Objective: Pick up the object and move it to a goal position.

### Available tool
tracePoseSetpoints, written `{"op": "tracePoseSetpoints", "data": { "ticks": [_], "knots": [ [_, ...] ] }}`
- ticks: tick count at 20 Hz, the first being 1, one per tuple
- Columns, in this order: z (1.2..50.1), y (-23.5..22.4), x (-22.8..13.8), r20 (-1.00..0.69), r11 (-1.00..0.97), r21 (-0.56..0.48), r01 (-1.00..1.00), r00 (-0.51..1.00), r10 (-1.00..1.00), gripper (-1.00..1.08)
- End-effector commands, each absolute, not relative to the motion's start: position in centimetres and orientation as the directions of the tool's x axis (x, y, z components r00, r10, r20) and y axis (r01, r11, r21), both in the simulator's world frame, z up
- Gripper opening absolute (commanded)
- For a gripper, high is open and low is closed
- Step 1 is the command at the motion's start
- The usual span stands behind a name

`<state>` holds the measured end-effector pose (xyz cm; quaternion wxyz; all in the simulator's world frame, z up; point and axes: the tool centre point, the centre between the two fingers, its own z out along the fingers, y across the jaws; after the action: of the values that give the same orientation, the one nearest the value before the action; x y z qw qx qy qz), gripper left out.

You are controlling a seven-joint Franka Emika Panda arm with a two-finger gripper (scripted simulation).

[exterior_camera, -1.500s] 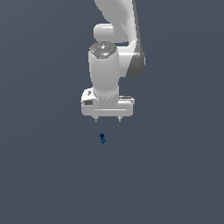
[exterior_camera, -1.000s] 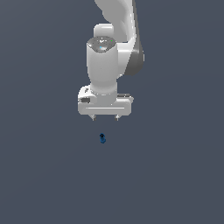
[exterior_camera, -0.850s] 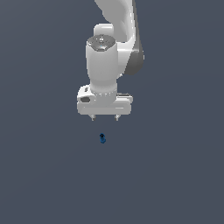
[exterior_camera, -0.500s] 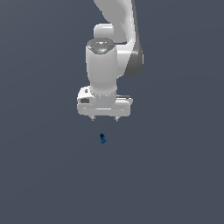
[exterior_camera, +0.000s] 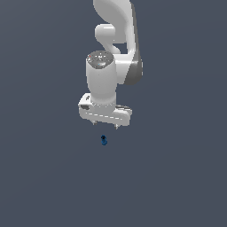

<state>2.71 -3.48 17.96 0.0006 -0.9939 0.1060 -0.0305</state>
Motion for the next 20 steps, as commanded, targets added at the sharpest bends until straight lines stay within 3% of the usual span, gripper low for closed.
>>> {"op": "tracePoseSetpoints", "data": {
  "ticks": [1,20],
  "knots": [
    [16.9,-3.7,2.8,0.052,-0.961,-0.012,-0.275,0.96,-0.275,1.0],
    [9.9,-5.0,3.1,0.003,-0.749,-0.003,-0.663,0.749,-0.663,1.0]
  ]
}}
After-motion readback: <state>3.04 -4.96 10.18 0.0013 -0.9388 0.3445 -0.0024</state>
